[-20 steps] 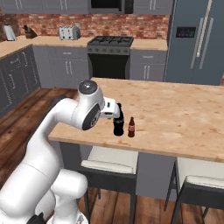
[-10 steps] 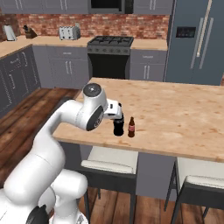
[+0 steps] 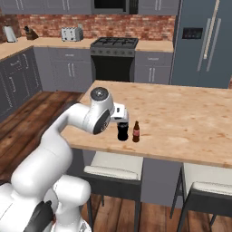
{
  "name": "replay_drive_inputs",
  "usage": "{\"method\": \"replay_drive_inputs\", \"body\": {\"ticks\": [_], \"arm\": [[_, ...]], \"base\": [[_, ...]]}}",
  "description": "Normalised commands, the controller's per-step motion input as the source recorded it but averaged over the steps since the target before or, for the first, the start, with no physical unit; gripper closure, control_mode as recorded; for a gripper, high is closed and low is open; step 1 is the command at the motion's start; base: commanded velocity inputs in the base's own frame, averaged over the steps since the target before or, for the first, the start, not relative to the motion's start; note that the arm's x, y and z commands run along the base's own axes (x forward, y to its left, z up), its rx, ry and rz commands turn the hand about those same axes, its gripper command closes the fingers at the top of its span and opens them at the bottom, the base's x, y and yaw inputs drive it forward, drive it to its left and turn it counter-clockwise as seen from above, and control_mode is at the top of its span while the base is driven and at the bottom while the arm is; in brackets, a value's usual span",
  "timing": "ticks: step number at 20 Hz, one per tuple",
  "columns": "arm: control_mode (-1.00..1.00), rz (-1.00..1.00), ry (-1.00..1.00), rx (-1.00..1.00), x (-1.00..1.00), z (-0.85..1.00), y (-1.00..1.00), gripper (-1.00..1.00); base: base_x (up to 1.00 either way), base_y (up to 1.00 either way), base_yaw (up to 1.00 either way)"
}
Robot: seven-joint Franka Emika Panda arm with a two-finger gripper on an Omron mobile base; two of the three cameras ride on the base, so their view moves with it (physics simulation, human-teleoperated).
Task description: Place the large bottle from the dining counter next to the other large bottle outside the sink, and place the small bottle from the dining counter next to the other small bottle inside the sink.
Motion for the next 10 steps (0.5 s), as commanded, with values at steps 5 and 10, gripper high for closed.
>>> {"method": "replay_drive_inputs", "body": {"ticks": [5, 10], "arm": [[-1.0, 0.0, 0.0, 0.0, 0.29, -0.12, -0.05, -1.0], [-1.0, 0.0, 0.0, 0.0, 0.29, -0.1, -0.05, -1.0]], "base": [[0.0, 0.0, 0.0], [0.0, 0.0, 0.0]]}}
